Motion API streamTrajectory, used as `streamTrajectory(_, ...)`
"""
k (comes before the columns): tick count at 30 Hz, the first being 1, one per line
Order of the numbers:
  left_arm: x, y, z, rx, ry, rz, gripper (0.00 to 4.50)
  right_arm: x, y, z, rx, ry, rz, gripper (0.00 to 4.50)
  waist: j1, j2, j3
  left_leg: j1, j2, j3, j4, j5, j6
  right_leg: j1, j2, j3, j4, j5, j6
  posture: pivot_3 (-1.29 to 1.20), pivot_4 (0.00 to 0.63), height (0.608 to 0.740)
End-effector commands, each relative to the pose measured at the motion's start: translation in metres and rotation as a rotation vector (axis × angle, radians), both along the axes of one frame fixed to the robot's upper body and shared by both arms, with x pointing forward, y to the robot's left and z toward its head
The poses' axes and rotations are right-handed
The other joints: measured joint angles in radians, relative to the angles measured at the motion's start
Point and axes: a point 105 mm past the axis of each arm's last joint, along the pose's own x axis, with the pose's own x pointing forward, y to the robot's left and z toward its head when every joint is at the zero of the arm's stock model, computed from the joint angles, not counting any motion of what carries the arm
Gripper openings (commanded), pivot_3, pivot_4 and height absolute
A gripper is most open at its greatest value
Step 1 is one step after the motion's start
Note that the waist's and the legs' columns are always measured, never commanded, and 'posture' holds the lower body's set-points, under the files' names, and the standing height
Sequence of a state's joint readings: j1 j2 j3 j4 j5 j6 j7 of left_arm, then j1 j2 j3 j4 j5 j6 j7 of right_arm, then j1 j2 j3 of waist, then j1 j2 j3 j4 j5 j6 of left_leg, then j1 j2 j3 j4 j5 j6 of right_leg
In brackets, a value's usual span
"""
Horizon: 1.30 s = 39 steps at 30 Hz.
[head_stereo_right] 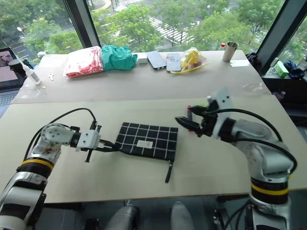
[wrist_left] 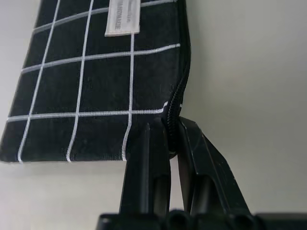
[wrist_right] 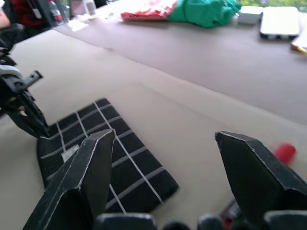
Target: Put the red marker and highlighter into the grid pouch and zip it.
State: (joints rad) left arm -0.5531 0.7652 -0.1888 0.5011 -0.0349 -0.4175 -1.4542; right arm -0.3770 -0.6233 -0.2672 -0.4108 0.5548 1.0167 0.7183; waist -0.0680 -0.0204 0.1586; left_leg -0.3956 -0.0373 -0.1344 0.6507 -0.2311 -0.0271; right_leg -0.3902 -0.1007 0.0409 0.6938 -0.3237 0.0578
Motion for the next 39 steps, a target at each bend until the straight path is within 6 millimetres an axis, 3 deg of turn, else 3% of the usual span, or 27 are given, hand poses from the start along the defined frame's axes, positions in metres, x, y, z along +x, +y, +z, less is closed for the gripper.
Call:
streamTrajectory(1, -0.003, -0.005, 0.002, -0.022, 0.008, 0.100, 0.00, -0.017, 0.003, 0.003, -0.009, 0.020, 0.026, 3.58, 0.000, 0.001, 0.000, 0.001, 0.000, 0.001, 0.000, 0.000, 0.000, 0.000, 0.000, 0.000, 0.000, 0.000, 0.000, 0.00, 0.150, 0.740)
streamTrajectory(5, -0.004, -0.016, 0.018, -0.119, 0.009, 0.198, 0.00, -0.031, 0.009, -0.014, -0.063, 0.082, 0.068, 3.58, 0.004, 0.001, 0.001, 0.001, 0.001, 0.001, -0.001, 0.000, 0.000, 0.000, 0.001, 0.001, 0.000, 0.000, 0.000, 0.00, 0.150, 0.740)
streamTrajectory(11, -0.007, -0.024, 0.027, -0.161, 0.035, 0.337, 0.00, -0.054, 0.043, -0.049, -0.115, 0.214, 0.218, 3.58, 0.008, 0.001, 0.001, 0.000, 0.001, 0.001, 0.000, 0.000, 0.000, 0.001, 0.001, 0.001, -0.002, 0.000, 0.000, 0.00, 0.150, 0.740)
streamTrajectory(15, -0.017, -0.036, 0.029, -0.219, 0.090, 0.364, 0.00, -0.034, 0.045, -0.073, -0.193, 0.263, 0.117, 3.58, 0.007, 0.001, 0.001, 0.000, 0.001, 0.001, 0.000, 0.000, 0.000, 0.001, 0.001, 0.001, -0.002, 0.000, 0.000, 0.00, 0.150, 0.740)
streamTrajectory(23, -0.019, -0.035, 0.023, -0.185, 0.106, 0.425, 0.00, 0.006, 0.038, -0.070, -0.217, 0.243, -0.035, 3.58, 0.018, 0.001, 0.001, 0.000, 0.001, 0.001, -0.001, 0.000, 0.000, 0.001, 0.001, 0.002, -0.003, 0.000, 0.000, 0.00, 0.150, 0.740)
streamTrajectory(29, -0.012, -0.031, 0.024, -0.199, 0.097, 0.483, 0.00, 0.004, 0.034, -0.072, -0.229, 0.272, -0.034, 3.58, 0.026, 0.001, 0.001, -0.001, 0.001, 0.001, -0.001, 0.000, 0.000, 0.001, 0.001, 0.002, -0.005, 0.000, 0.000, 0.00, 0.150, 0.740)
streamTrajectory(39, -0.011, -0.052, 0.039, -0.319, 0.121, 0.467, 0.00, 0.018, 0.052, -0.071, -0.214, 0.241, -0.044, 3.58, 0.024, 0.001, 0.001, -0.001, 0.001, 0.001, -0.001, 0.000, 0.000, 0.000, 0.001, 0.001, -0.005, 0.000, 0.000, 0.00, 0.150, 0.740)
